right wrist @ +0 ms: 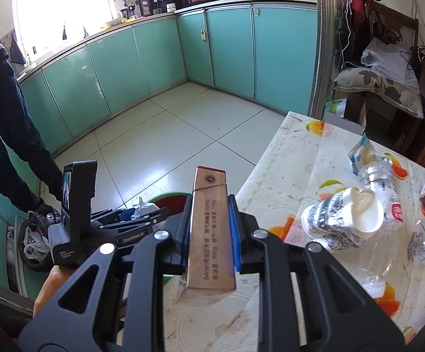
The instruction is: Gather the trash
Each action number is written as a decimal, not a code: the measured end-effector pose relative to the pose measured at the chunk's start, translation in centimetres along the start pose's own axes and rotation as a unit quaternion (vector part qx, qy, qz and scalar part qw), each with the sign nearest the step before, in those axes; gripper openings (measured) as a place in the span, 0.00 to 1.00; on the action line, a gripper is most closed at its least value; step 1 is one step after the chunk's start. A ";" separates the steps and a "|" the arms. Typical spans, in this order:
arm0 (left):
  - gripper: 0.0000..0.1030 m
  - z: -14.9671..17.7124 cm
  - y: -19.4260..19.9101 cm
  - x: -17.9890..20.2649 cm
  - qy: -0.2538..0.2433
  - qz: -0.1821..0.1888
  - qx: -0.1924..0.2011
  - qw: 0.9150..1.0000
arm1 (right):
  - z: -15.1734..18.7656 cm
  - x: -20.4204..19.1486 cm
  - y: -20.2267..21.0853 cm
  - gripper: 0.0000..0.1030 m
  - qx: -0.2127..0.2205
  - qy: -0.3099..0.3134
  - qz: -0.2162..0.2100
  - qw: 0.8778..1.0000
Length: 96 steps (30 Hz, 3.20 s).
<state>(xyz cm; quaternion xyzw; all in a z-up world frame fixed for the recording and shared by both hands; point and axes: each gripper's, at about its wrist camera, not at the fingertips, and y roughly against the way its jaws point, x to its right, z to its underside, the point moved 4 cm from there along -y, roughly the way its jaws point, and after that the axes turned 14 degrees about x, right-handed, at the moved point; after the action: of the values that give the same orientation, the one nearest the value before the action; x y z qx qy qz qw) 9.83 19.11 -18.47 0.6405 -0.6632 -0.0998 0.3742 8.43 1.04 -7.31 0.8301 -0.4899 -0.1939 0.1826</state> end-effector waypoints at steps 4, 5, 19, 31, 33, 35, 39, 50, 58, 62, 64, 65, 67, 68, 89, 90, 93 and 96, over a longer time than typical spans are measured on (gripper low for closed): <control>0.40 0.0 -0.5 -1.5 0.012 -0.016 -0.005 1.000 | 0.3 -0.9 -2.7 0.21 -0.021 -0.011 -0.022 0.999; 0.40 -0.1 -0.6 -1.8 0.012 -0.022 -0.006 1.000 | 0.4 -1.1 -3.4 0.21 -0.027 -0.014 -0.026 0.999; 0.40 -0.4 -1.6 -3.2 0.017 -0.058 -0.013 0.998 | 0.7 -2.4 -8.5 0.21 -0.063 -0.025 -0.036 0.997; 0.40 -1.0 -0.9 -3.9 0.008 -0.088 0.005 0.996 | 1.0 -3.3 -9.8 0.21 -0.072 -0.011 -0.034 0.997; 0.40 -1.1 -0.8 -4.0 0.008 -0.089 0.007 0.996 | 1.1 -3.5 -10.2 0.21 -0.076 -0.010 -0.033 0.996; 0.40 -1.2 -0.8 -4.1 0.012 -0.087 0.007 0.996 | 1.3 -3.7 -10.6 0.21 -0.079 -0.009 -0.032 0.996; 0.40 -1.3 -0.7 -4.2 0.015 -0.086 0.008 0.996 | 1.3 -3.8 -11.2 0.21 -0.081 -0.006 -0.031 0.996; 0.40 -1.3 -0.4 -4.3 0.017 -0.086 0.011 0.996 | 1.5 -3.9 -12.0 0.25 -0.087 -0.012 -0.041 0.995; 0.41 -1.4 -0.3 -4.3 0.015 -0.088 0.012 0.996 | 1.3 -3.5 -11.5 0.32 -0.082 -0.012 -0.036 0.996; 0.41 -1.5 -0.3 -4.1 0.013 -0.087 0.012 0.996 | 1.3 -3.1 -10.3 0.38 -0.075 -0.013 -0.035 0.996; 0.41 -1.5 -0.2 -4.0 0.013 -0.086 0.012 0.996 | 1.3 -2.8 -9.5 0.41 -0.072 -0.018 -0.035 0.997; 0.44 -1.6 -0.1 -4.0 0.014 -0.086 0.013 0.996 | 1.4 -2.6 -9.1 0.42 -0.070 -0.022 -0.035 0.997; 0.56 -1.7 0.2 -3.7 0.014 -0.084 0.018 0.996 | 1.5 -2.1 -8.0 0.48 -0.063 -0.030 -0.034 0.997; 0.56 -1.7 0.3 -3.5 0.011 -0.084 0.020 0.996 | 1.5 -1.8 -7.4 0.53 -0.058 -0.033 -0.032 0.997; 0.64 -2.5 2.7 5.5 -0.053 -0.028 0.039 0.997 | 0.9 10.6 7.3 0.64 0.032 -0.030 0.083 0.996; 0.66 -2.7 3.1 6.2 -0.055 -0.023 0.043 0.997 | 1.0 11.6 7.5 0.64 0.031 -0.035 0.095 0.994; 0.74 -2.8 4.2 8.5 -0.068 -0.008 0.058 0.996 | 1.6 14.6 7.9 0.67 0.026 -0.059 0.118 0.991; 0.75 -2.6 4.5 10.4 -0.076 0.012 0.052 0.996 | 2.0 17.0 7.5 0.68 0.021 -0.068 0.145 0.987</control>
<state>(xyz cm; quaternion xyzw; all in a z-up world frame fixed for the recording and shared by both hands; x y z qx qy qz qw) 8.97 11.15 -10.09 0.6419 -0.7015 -0.1095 0.2897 9.46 -17.63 -7.74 0.7386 -0.6207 -0.2109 0.1573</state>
